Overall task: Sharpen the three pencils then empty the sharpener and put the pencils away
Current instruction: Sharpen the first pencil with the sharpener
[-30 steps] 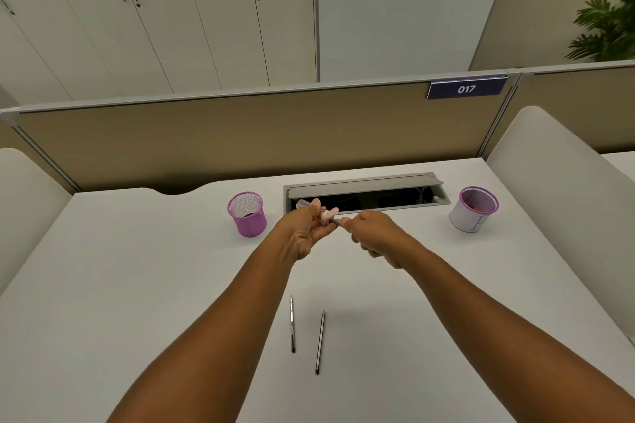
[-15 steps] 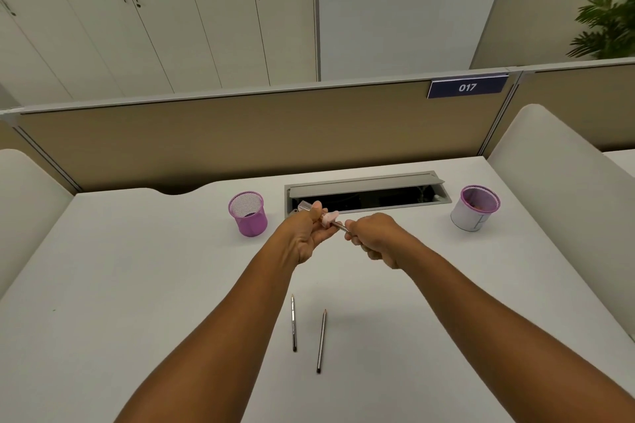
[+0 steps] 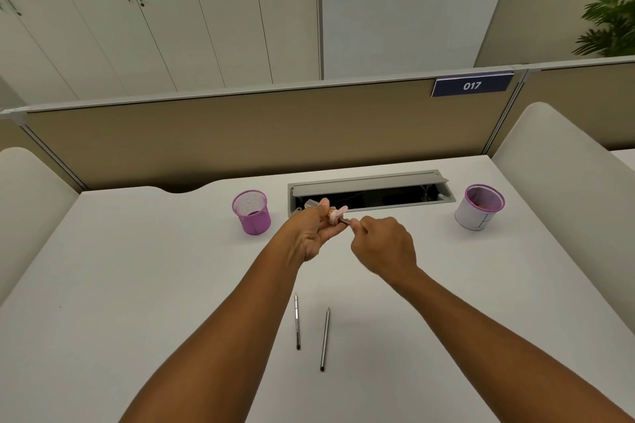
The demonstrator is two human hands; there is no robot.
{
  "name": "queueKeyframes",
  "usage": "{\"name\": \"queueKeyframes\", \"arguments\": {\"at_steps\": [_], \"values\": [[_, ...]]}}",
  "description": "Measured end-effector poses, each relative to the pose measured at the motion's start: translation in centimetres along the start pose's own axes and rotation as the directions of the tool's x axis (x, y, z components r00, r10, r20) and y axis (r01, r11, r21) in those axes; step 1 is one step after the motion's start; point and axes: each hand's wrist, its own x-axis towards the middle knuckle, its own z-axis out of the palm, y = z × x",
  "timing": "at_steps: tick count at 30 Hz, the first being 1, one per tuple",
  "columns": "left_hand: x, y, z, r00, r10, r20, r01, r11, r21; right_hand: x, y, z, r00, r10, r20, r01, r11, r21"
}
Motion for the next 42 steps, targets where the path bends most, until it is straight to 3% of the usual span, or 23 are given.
{"name": "queueKeyframes", "arguments": {"at_steps": [1,3,5,6,8,10,13,16,17,19,21,22,23,26,29,31,33,35,36,37,39,41,42], "values": [[0.1,0.0,0.0,1.0,0.005,0.008,-0.005,1.0,-0.005,0.6,-0.5,-0.9,0.961,0.205,0.188,-0.241,0.951,0.195],[0.2,-0.2,-0.1,1.0,0.011,0.015,-0.011,1.0,-0.008,1.8,-0.6,-2.7,0.725,0.35,0.593,-0.653,0.622,0.432],[-0.1,-0.4,-0.2,1.0,0.017,0.011,-0.017,1.0,-0.008,2.2,-0.8,-3.4,0.664,0.307,0.682,-0.705,0.562,0.433],[-0.1,-0.5,-0.1,1.0,0.014,0.004,-0.014,1.0,-0.02,2.1,-0.8,-3.4,0.703,0.303,0.643,-0.646,0.649,0.4],[0.0,-0.7,0.0,1.0,0.016,-0.013,-0.016,0.999,-0.033,1.4,-1.1,-2.6,0.882,0.228,0.412,-0.349,0.905,0.244],[0.1,-0.9,0.1,0.999,0.025,-0.026,-0.026,0.999,-0.029,0.7,-0.6,-1.0,0.987,-0.031,0.155,0.029,0.999,0.016],[0.1,-1.0,0.0,0.999,0.022,-0.036,-0.024,0.999,-0.041,0.0,0.6,0.4,0.923,-0.368,-0.111,0.325,0.902,-0.285],[-0.1,-1.0,0.0,0.999,0.026,-0.028,-0.027,0.998,-0.056,-0.4,0.2,0.5,0.909,-0.388,-0.155,0.34,0.902,-0.266],[-0.2,-0.9,0.0,1.0,0.025,-0.019,-0.026,0.998,-0.056,-0.3,-0.3,0.4,0.953,-0.284,-0.111,0.256,0.943,-0.211],[-0.3,-0.6,-0.2,1.0,0.028,0.009,-0.027,0.998,-0.06,0.7,-1.4,-0.7,0.987,0.121,0.106,-0.127,0.99,0.054],[-0.4,-0.2,-0.3,0.999,0.037,0.027,-0.036,0.998,-0.042,2.1,-1.6,-2.3,0.78,0.349,0.52,-0.578,0.72,0.383],[-0.4,-0.1,-0.3,0.999,0.042,0.032,-0.041,0.999,-0.032,2.5,-1.4,-2.9,0.689,0.346,0.637,-0.691,0.578,0.433],[-0.5,0.1,-0.2,0.998,0.048,0.033,-0.048,0.999,-0.019,2.7,-1.3,-3.2,0.663,0.318,0.678,-0.719,0.524,0.457],[-0.3,0.6,-0.1,0.998,0.059,0.013,-0.059,0.998,-0.013,2.2,-1.6,-3.6,0.781,0.233,0.58,-0.554,0.687,0.47],[-0.4,0.7,0.1,0.999,0.051,0.003,-0.051,0.998,-0.02,1.6,-0.9,-1.6,0.987,-0.006,0.162,-0.023,0.984,0.177],[-0.6,0.5,0.2,0.999,0.043,0.007,-0.043,0.999,-0.027,0.9,-0.2,-0.5,0.961,-0.256,-0.1,0.238,0.957,-0.164],[-0.6,0.2,0.3,0.999,0.034,0.011,-0.033,0.999,-0.027,0.2,-0.3,-0.4,0.919,-0.354,-0.176,0.304,0.917,-0.26],[-0.6,0.0,0.2,0.999,0.029,0.026,-0.028,0.999,-0.037,0.3,-0.9,-0.9,0.985,-0.154,-0.073,0.146,0.983,-0.107],[-0.4,-0.1,0.1,0.999,0.027,0.036,-0.026,0.999,-0.032,0.8,-1.4,-1.7,0.994,0.057,0.089,-0.064,0.995,0.079],[-0.3,-0.2,-0.1,0.999,0.028,0.044,-0.027,0.999,-0.022,1.3,-1.8,-2.7,0.915,0.246,0.321,-0.334,0.906,0.258],[-0.3,-0.4,-0.2,0.998,0.031,0.047,-0.031,1.0,-0.003,2.2,-1.8,-3.8,0.695,0.335,0.636,-0.671,0.619,0.408],[-0.2,-0.4,-0.2,0.999,0.037,0.037,-0.037,0.999,-0.007,2.3,-1.8,-4.2,0.704,0.285,0.65,-0.648,0.632,0.425],[-0.1,-0.2,-0.2,0.999,0.035,0.029,-0.035,0.999,-0.017,2.0,-1.7,-4.0,0.767,0.25,0.591,-0.56,0.711,0.426]]}}
